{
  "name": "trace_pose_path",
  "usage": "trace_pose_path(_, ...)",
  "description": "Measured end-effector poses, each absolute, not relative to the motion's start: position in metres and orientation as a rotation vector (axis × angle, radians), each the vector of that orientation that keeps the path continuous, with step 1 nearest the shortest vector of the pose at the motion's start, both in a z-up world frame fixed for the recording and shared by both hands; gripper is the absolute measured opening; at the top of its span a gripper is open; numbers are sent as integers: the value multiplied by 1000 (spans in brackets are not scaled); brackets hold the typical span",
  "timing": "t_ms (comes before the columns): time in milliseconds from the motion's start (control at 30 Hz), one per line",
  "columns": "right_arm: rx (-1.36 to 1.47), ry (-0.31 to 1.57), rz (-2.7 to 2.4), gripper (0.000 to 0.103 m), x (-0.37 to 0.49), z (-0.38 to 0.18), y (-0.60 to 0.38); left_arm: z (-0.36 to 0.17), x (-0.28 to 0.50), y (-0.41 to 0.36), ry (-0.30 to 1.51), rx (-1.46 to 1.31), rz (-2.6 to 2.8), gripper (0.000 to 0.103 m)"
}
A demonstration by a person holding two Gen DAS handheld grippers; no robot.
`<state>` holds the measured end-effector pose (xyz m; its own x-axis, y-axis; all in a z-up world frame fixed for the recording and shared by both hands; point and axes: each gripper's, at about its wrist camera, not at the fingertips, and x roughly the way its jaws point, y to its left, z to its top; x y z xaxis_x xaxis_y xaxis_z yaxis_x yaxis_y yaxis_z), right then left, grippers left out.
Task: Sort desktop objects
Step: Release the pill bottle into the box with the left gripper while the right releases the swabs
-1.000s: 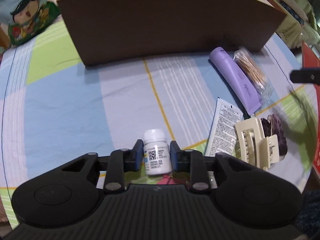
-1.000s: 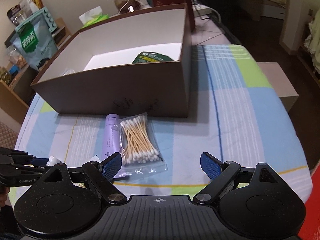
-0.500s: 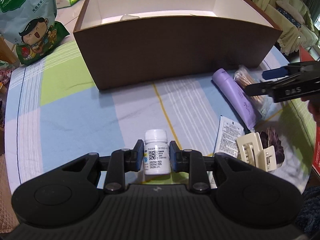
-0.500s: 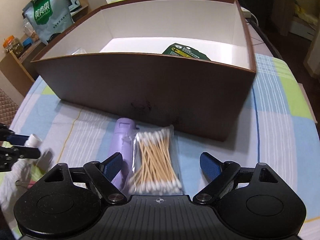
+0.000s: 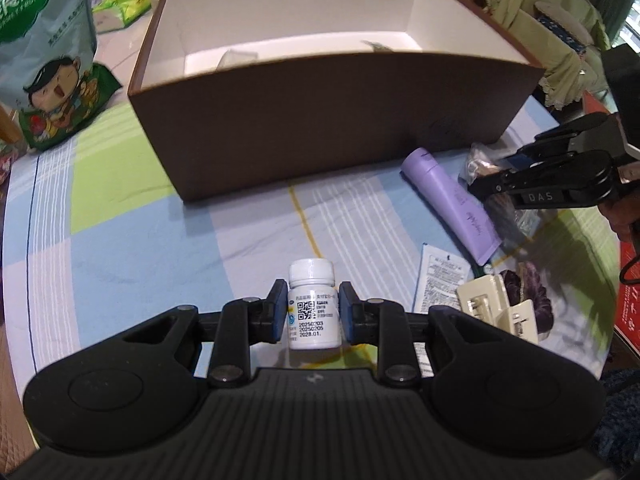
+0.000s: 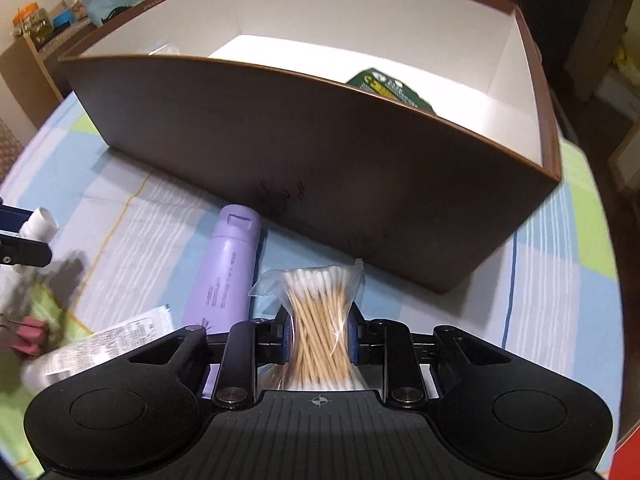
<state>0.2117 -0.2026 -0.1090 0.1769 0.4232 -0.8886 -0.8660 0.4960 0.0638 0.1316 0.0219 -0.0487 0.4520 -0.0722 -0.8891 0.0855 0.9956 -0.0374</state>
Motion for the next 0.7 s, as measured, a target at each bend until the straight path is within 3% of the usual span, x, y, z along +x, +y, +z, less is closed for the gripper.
trace_pose_path(233, -380, 1099, 1099, 23, 229, -63, -220, -6, 140, 30, 1026, 110, -173, 23)
trace_pose_path(500, -244, 1019, 1253, 23, 266, 18, -215, 57, 177, 42, 899, 262, -259, 23)
trace_pose_path(700, -260, 924, 1304, 23, 296, 51, -185, 77, 221, 38, 826, 373, -301, 23)
